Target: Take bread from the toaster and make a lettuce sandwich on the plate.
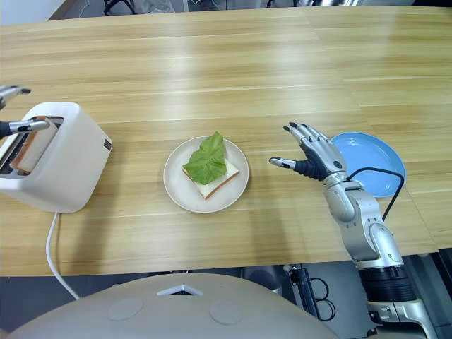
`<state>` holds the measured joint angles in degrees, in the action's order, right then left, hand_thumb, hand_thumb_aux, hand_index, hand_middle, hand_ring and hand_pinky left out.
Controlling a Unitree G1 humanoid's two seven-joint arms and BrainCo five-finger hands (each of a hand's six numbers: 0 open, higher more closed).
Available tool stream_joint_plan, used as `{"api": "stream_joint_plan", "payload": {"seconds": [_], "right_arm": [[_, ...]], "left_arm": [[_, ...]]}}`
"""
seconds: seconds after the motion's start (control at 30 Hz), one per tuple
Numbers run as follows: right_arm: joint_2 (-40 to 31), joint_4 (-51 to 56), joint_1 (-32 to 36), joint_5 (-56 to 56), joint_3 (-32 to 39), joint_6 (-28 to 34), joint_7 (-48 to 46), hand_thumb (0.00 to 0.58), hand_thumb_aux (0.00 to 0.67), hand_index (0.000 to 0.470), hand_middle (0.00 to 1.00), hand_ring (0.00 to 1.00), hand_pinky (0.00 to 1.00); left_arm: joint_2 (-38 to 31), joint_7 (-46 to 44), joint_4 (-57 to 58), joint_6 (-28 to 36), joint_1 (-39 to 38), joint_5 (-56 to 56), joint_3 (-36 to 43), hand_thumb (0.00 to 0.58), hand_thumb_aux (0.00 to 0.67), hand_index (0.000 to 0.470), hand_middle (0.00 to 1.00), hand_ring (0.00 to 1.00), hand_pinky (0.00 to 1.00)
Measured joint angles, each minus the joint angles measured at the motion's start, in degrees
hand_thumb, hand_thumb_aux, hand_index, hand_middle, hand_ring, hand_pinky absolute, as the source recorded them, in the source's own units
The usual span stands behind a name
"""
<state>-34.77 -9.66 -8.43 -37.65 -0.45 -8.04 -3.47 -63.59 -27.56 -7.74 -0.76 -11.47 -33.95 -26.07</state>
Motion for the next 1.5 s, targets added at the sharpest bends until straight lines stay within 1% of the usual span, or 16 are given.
{"api": "stream_joint_plan", "payload": {"seconds": [0.17, 0.37, 0.6, 0.63, 0.67, 0.7, 0.73, 0.77, 1.07, 1.33, 1.5], "right_arm": [[0.0, 0.4, 0.0, 0.0, 0.1, 0.0, 0.2, 0.0, 0.0, 0.0, 0.0, 0.0, 0.0], [0.0, 0.5, -0.1, 0.0, 0.1, 0.0, 0.2, 0.0, 0.0, 0.0, 0.0, 0.0, 0.0], [0.0, 0.5, -0.2, 0.0, 0.1, 0.1, 0.2, 0.0, 0.0, 0.0, 0.0, 0.0, 0.0], [0.0, 0.5, -0.2, 0.0, 0.1, 0.1, 0.2, 0.0, 0.0, 0.0, 0.0, 0.0, 0.0], [0.0, 0.5, -0.2, 0.0, 0.1, 0.1, 0.1, 0.0, 0.0, 0.0, 0.0, 0.0, 0.0], [0.0, 0.5, -0.2, 0.0, 0.1, 0.1, 0.1, 0.0, 0.0, 0.0, 0.0, 0.0, 0.0], [0.0, 0.5, -0.2, 0.0, 0.1, 0.1, 0.1, 0.0, 0.0, 0.0, 0.0, 0.0, 0.0], [0.0, 0.5, -0.4, 0.0, 0.1, 0.1, 0.1, 0.0, 0.0, 0.0, 0.0, 0.0, 0.0], [0.0, 0.6, -0.4, 0.0, 0.2, 0.2, 0.0, 0.0, 0.0, 0.0, 0.0, 0.0, 0.0], [0.1, 1.2, -0.4, 0.0, 0.3, 0.3, 0.0, 0.0, 0.0, 0.0, 0.0, 0.0, 0.0], [0.2, 2.0, -0.4, 0.0, 0.5, 0.5, 0.1, 0.0, 0.0, 0.0, 0.0, 0.0, 0.0]], "left_arm": [[-0.4, -1.1, 3.8, 1.1, -0.7, -2.2, 2.7, 0.0, 0.0, 0.0, 0.0, 0.0, 0.0], [-0.7, -3.1, 4.2, 2.6, -2.6, -2.5, 3.1, 0.0, 0.0, 0.0, 0.0, 0.0, 0.0], [-0.9, -3.7, 4.2, 2.8, -3.2, -3.0, 3.3, 0.0, 0.0, 0.0, 0.0, 0.0, 0.0], [-0.9, -3.8, 4.1, 2.8, -3.3, -3.0, 3.3, 0.443, 0.344, 0.236, 0.0, 0.0, 0.0], [-0.9, -3.8, 3.8, 2.7, -3.3, -3.0, 3.3, 0.566, 0.565, 0.388, 0.0, 0.0, 0.0], [-0.9, -3.8, 3.5, 2.6, -3.3, -2.7, 3.3, 0.58, 0.67, 0.46, 0.44, 0.44, 0.44], [-0.9, -3.8, 3.2, 2.4, -3.3, -2.2, 3.3, 0.58, 0.67, 0.46, 0.44, 0.44, 0.44], [-0.9, -3.7, 2.5, 2.1, -3.2, -1.7, 3.2, 0.58, 0.67, 0.46, 1.0, 1.0, 1.0], [-0.5, -0.2, -0.4, -0.3, 1.1, 0.5, 2.5, 0.58, 0.67, 0.46, 1.0, 1.0, 1.0], [-0.2, 4.1, -1.7, -3.6, 3.8, 0.7, 0.9, 0.58, 0.67, 0.46, 1.0, 1.0, 1.0], [-0.1, 10.6, -0.5, -4.5, 10.0, 0.8, -1.9, 0.58, 0.67, 0.46, 1.0, 1.0, 1.0]]}}
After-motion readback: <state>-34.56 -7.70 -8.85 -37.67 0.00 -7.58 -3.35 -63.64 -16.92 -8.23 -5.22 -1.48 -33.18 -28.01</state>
